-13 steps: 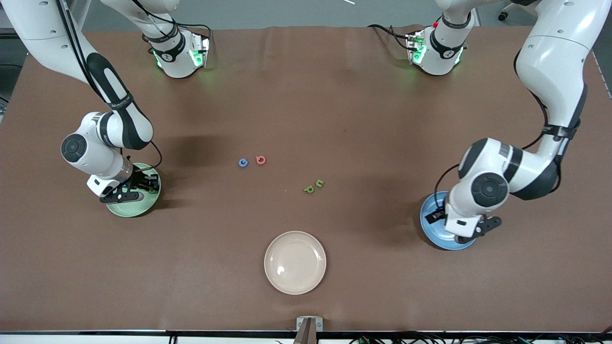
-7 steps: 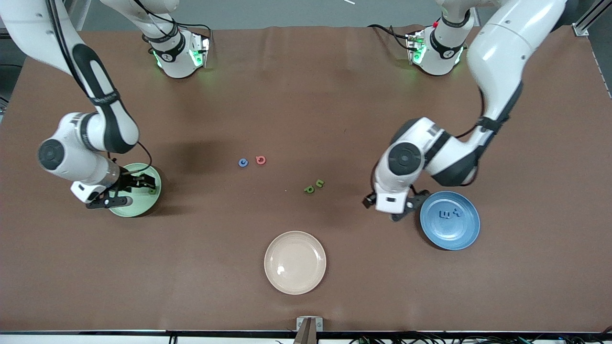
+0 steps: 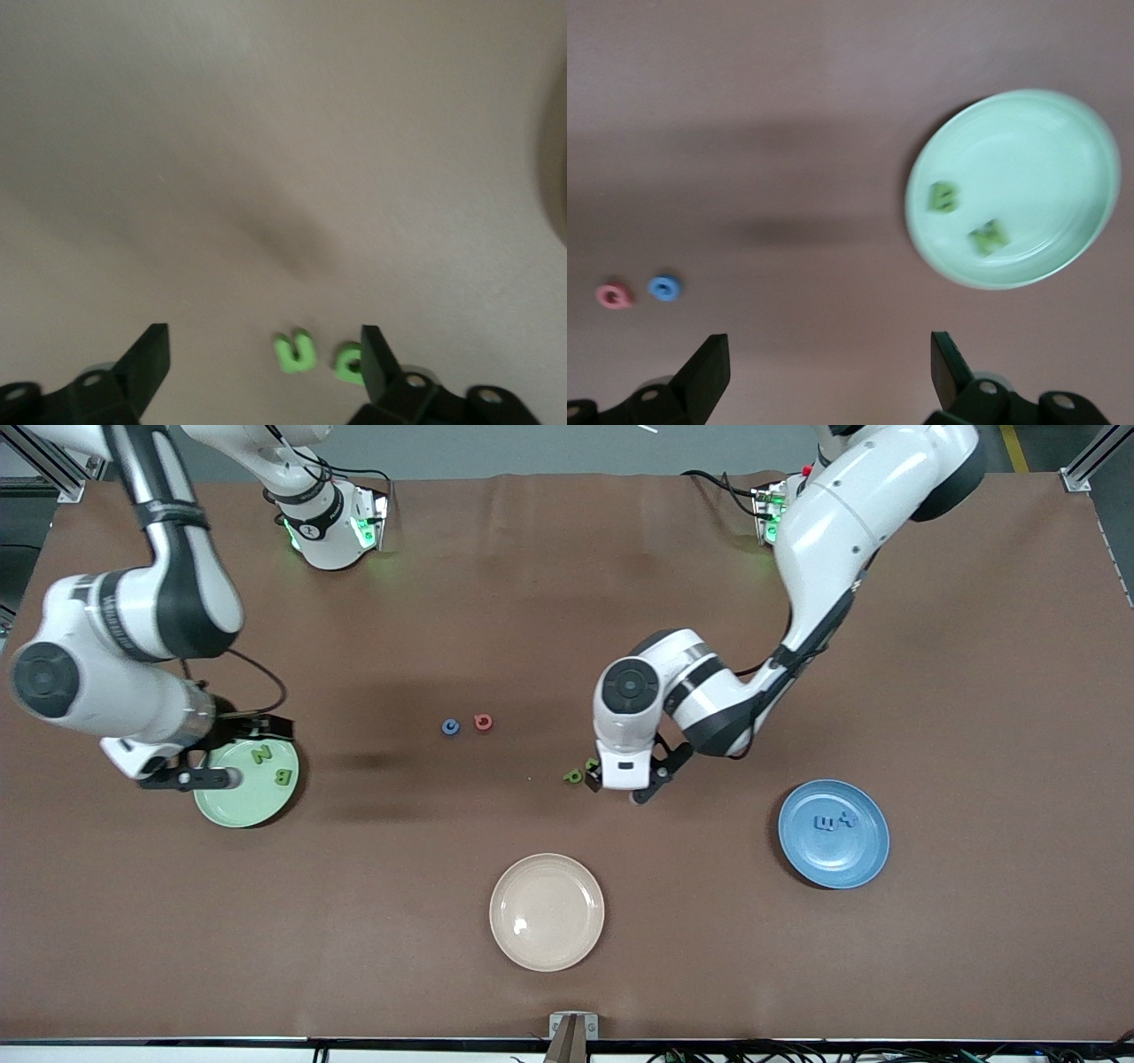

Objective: Sort upper and lower case letters into plates
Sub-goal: 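Grasp the green u with the left gripper while the right gripper grasps blue C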

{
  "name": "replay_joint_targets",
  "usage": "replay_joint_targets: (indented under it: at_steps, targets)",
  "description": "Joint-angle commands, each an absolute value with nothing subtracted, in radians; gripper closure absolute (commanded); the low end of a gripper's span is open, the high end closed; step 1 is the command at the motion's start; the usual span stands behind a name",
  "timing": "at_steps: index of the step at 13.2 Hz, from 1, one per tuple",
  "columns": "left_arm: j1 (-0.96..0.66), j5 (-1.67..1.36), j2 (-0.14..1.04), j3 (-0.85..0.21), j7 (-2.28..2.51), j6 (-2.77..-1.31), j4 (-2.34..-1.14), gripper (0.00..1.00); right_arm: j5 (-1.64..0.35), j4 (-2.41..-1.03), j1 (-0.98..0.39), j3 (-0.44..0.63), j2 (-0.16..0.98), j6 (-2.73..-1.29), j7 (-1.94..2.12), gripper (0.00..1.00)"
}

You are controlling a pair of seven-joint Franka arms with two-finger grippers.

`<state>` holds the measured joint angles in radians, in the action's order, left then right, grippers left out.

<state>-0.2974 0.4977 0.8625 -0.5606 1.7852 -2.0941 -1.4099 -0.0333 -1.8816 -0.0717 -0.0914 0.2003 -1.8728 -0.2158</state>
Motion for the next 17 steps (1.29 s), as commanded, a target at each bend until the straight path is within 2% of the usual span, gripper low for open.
replay_joint_targets:
  at_steps: [1,4,7,10,17]
  targets:
    - [-0.438,0.48,0.936,-0.441,1.87,-2.115,-1.307,0.1,-0.037,-1.911,-0.204,-0.086,0.204,-1.891,-0.484,0.0]
    - [-0.462,0.483,0.966,-0.431,1.931,-2.151,-1.313,0.15,-0.044,-1.94,-0.305,-0.087,0.225,-1.981,-0.752,0.0]
    - [-0.456,0.483,0.951,-0.431,1.933,-2.149,-1.316,0.26,-0.044,-2.066,-0.363,-0.086,0.23,-2.182,-0.911,0.0]
    - [-0.453,0.483,0.95,-0.431,1.937,-2.138,-1.324,0.33,-0.044,-2.111,-0.411,-0.086,0.259,-2.264,-1.021,0.0]
    - [-0.448,0.483,0.937,-0.433,1.963,-2.08,-1.324,0.34,-0.044,-2.223,-0.443,-0.086,0.365,-2.549,-1.088,0.0]
